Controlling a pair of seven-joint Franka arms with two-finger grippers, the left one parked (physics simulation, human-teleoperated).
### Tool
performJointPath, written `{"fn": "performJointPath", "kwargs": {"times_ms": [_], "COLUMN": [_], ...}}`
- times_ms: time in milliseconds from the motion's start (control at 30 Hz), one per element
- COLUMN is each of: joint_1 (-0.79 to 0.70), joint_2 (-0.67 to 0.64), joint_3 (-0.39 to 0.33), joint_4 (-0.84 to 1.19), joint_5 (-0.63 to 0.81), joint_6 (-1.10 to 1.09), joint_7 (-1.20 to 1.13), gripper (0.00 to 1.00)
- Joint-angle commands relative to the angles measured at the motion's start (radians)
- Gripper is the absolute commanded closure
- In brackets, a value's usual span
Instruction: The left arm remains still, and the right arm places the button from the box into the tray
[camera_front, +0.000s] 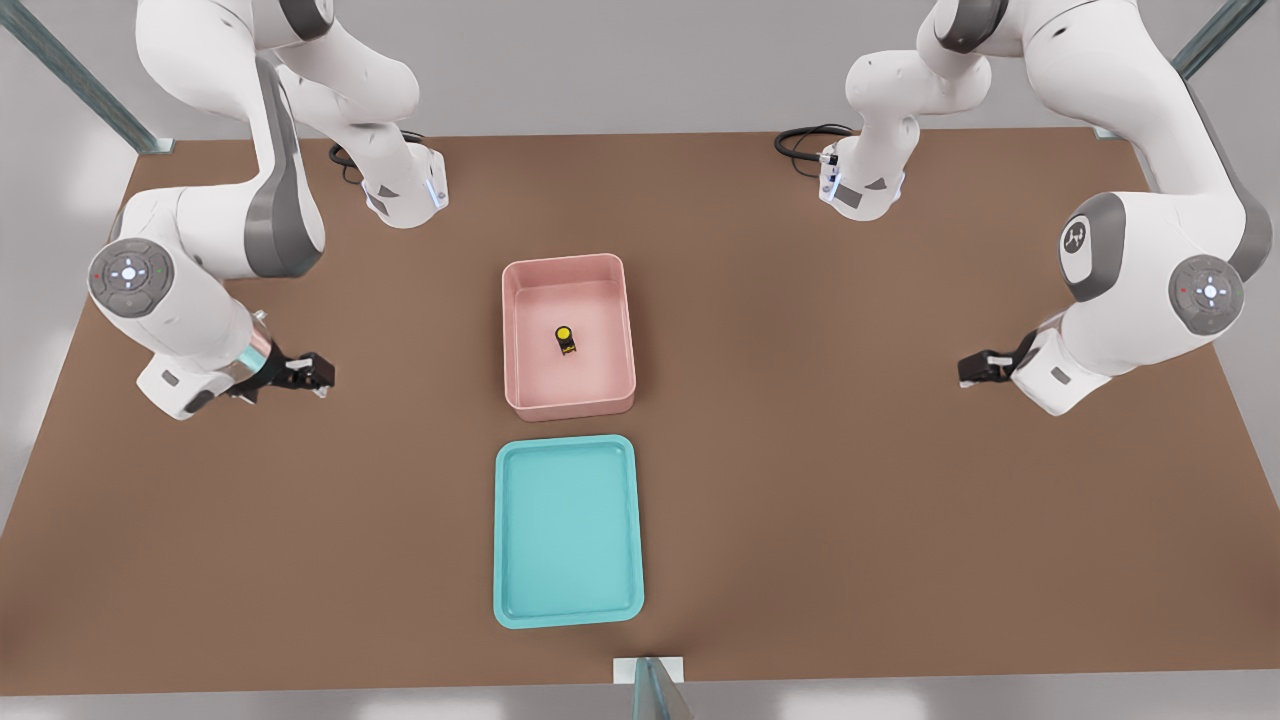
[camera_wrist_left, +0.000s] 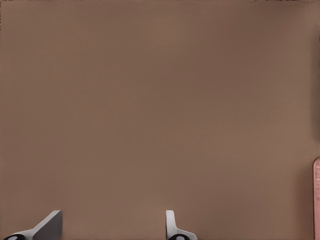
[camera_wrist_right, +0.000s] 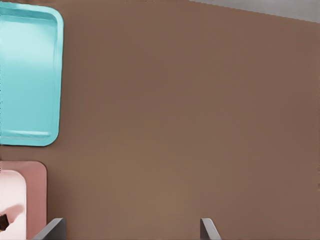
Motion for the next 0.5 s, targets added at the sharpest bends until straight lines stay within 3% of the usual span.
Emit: {"fn": "performJointPath", "kwargs": {"times_ms": [0,67,133,167,200,267,333,367,400,467], "joint_1": [0.001,0.006,0.062,0.140,0.164,0.312,0.388,0.401,0.401,0.397], "joint_2": [-0.001,-0.002,-0.022,-0.009,0.033,0.057,0.087,0.100,0.091,0.034], "joint_3": [0.000,0.005,0.184,0.238,0.238,0.145,0.158,0.207,0.244,0.234], "joint_4": [0.004,0.004,0.001,-0.002,-0.001,0.001,-0.010,-0.033,-0.108,-0.304], "joint_5": [-0.002,-0.002,0.018,0.018,0.038,0.125,0.136,0.122,0.087,0.088], "joint_6": [0.046,0.046,-0.034,-0.017,0.033,0.081,0.121,0.179,0.244,0.371], "joint_7": [0.016,0.024,0.249,0.432,0.490,0.559,0.693,0.822,0.882,0.883], "gripper": [0.00,0.00,0.00,0.00,0.00,0.00,0.00,0.00,0.00,0.00]}}
